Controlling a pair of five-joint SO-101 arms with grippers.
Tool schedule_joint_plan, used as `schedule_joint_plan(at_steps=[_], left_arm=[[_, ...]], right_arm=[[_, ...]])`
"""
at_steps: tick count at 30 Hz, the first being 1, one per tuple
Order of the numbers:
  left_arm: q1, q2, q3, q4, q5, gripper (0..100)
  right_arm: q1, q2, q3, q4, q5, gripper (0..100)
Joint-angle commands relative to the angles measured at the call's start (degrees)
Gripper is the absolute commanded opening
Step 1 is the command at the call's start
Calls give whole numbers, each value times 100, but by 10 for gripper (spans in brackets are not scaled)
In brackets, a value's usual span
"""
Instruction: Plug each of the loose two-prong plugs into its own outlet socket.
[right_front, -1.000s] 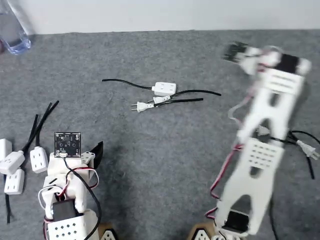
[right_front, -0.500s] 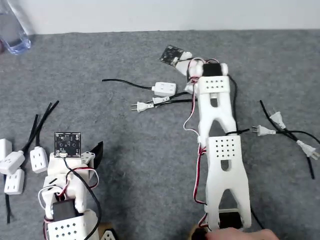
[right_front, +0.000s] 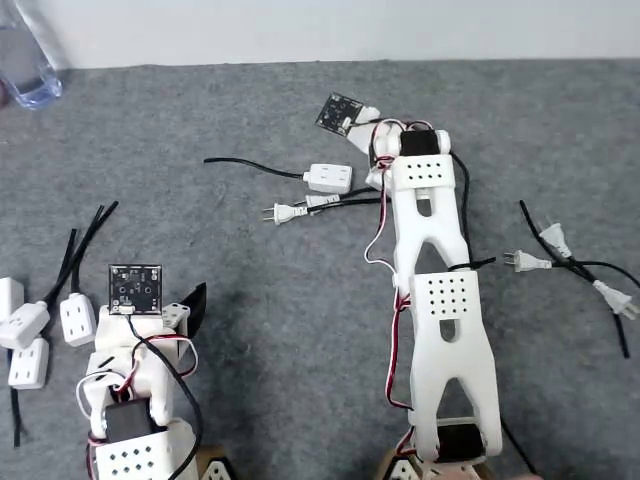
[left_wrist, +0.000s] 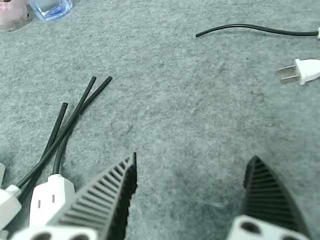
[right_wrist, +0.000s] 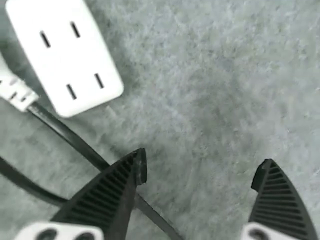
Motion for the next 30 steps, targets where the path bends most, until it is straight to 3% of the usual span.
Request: schedule_joint_plan(at_steps=[1, 7, 15, 30], left_arm=[[53, -62, -31, 18, -44, 323], [53, -62, -31, 18, -44, 323], [44, -62, -31, 0, -44, 323], [26, -62, -31, -9, -44, 323]], right_arm=[[-22, -171, -316, 365, 264, 332], [4, -189, -360, 831, 580, 333], [-224, -321, -1626, 2062, 580, 333], [-242, 119, -1635, 2571, 695, 333]])
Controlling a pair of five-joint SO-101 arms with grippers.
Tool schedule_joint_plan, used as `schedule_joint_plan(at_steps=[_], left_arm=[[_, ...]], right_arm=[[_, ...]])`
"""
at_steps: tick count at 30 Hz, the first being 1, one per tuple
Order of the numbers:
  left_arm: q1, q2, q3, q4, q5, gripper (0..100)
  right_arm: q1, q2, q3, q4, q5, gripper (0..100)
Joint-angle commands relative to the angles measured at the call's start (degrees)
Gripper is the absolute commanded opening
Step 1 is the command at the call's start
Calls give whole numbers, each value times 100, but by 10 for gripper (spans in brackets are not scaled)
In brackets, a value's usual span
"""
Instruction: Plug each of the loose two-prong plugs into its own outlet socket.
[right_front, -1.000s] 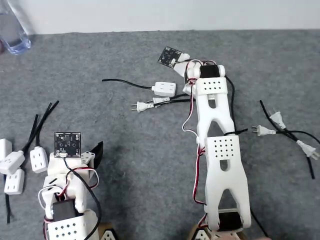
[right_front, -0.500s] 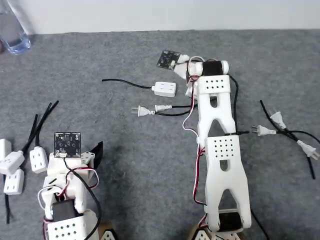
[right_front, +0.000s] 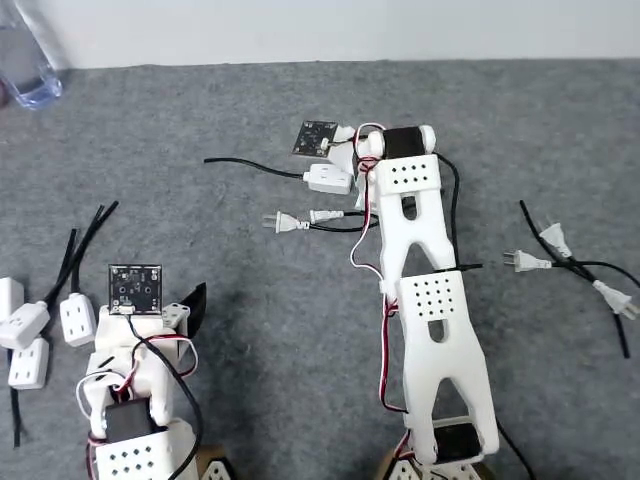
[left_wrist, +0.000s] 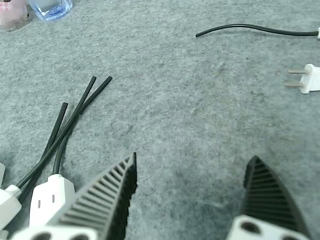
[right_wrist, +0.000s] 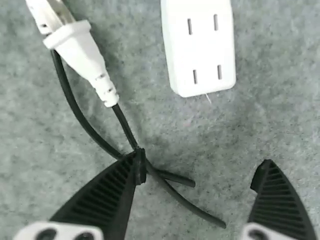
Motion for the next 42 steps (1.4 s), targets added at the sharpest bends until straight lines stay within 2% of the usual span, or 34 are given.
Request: schedule_joint_plan(at_steps=[1, 8, 25, 28, 32, 35, 38, 42], left_arm=[[26, -62, -31, -9, -44, 323], [26, -62, -31, -9, -44, 323], [26, -62, -31, -9, -44, 323], [26, -62, -31, -9, -44, 323], [26, -62, -31, -9, -44, 323], [26, -62, -31, -9, -44, 323], [26, -62, -31, -9, -44, 323], [26, -62, -31, -9, -44, 323]], right_arm=[[180, -163, -281, 259, 62, 333], [242, 163, 176, 224, 536, 333], [295, 752, 70, 207, 730, 325], [488, 857, 70, 207, 1064, 230], [892, 936, 44, 163, 1196, 1], [1209, 936, 44, 163, 1204, 46], [1481, 901, 18, 163, 1213, 3], [1789, 919, -396, 207, 1213, 9]])
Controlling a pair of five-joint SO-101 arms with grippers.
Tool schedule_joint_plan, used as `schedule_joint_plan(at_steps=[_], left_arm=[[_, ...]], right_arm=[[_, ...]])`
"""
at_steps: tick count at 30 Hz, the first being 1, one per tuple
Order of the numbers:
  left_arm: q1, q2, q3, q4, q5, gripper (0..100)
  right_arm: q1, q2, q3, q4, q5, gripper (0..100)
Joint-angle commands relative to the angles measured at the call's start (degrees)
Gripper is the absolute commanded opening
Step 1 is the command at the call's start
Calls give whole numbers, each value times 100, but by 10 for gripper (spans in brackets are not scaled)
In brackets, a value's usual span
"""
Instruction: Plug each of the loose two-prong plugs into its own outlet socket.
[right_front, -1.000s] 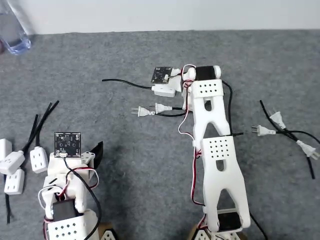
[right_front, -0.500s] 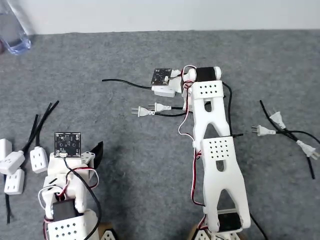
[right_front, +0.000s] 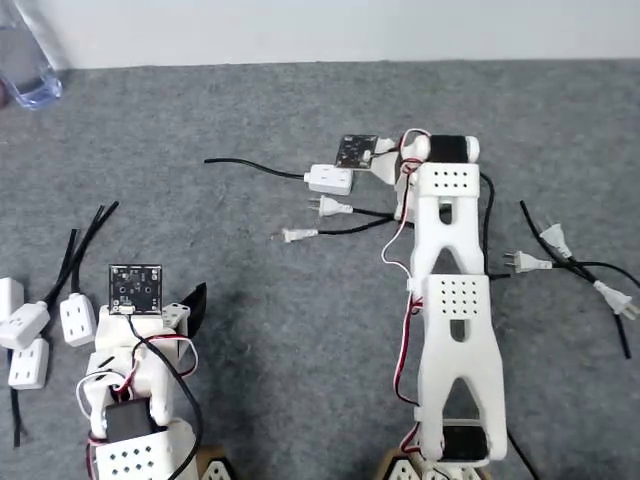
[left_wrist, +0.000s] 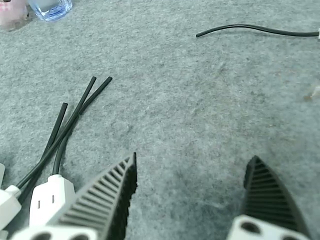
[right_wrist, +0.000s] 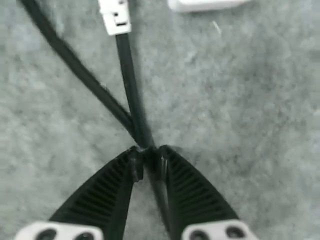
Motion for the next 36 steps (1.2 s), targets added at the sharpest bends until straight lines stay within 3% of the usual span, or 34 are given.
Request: schedule_joint_plan(at_steps=[1, 15, 24, 36], left_arm=[[26, -62, -31, -9, -44, 323], [26, -62, -31, -18, -44, 323], [35, -62, -31, -9, -158, 323], [35, -62, -31, -9, -149, 323]], right_arm=[[796, 154, -211, 207, 70, 9], [1938, -1051, -202, 259, 334, 8], [3134, -2132, -202, 268, 343, 8], [4602, -2185, 624, 268, 985, 8]])
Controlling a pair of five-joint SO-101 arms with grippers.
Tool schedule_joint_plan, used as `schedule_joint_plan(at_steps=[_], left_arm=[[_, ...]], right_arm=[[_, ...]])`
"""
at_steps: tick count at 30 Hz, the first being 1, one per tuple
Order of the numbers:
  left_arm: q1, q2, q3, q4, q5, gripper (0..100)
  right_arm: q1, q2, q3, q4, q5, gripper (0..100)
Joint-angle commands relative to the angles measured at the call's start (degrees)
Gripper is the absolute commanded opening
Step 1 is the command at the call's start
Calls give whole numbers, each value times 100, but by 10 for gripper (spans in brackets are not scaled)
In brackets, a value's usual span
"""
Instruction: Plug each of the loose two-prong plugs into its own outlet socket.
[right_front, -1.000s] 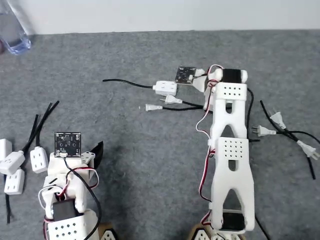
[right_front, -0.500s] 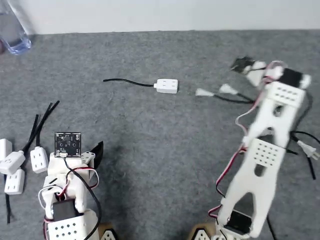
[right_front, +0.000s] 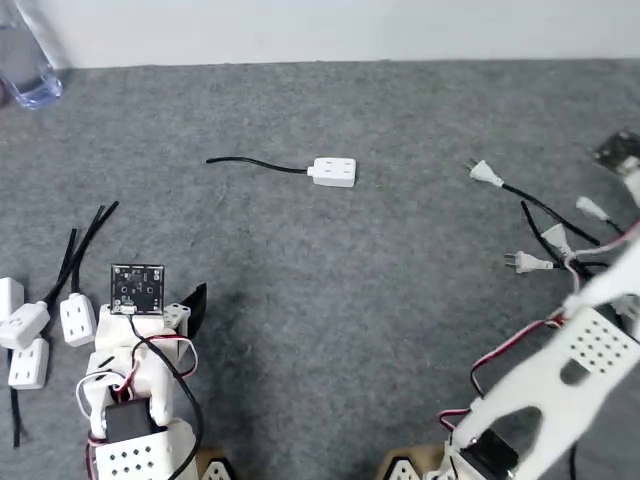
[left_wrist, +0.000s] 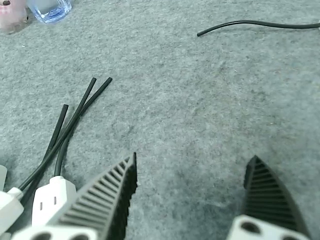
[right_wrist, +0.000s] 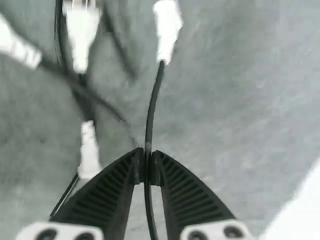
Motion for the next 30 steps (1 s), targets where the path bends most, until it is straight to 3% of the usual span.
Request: schedule_joint_plan(at_steps=[1, 12, 14, 18, 20, 26, 30], left_arm=[[26, -62, -31, -9, -44, 323], [26, -62, -31, -9, -44, 323], [26, -62, -31, -9, -44, 323], [26, -62, -31, -9, -44, 323], [26, -62, -31, -9, -44, 323], [26, -62, -31, 0, -44, 323], [35, -62, -31, 0, -44, 323]], right_arm=[[286, -435, 290, 251, 132, 8], [725, -418, 536, 251, 413, 20], [752, -435, 510, 259, 290, 91], [752, -453, 484, 251, 0, 359], [681, -453, 484, 251, 0, 421], [57, -752, 492, 251, -141, 352], [-760, -1226, 501, 251, -1187, 287]])
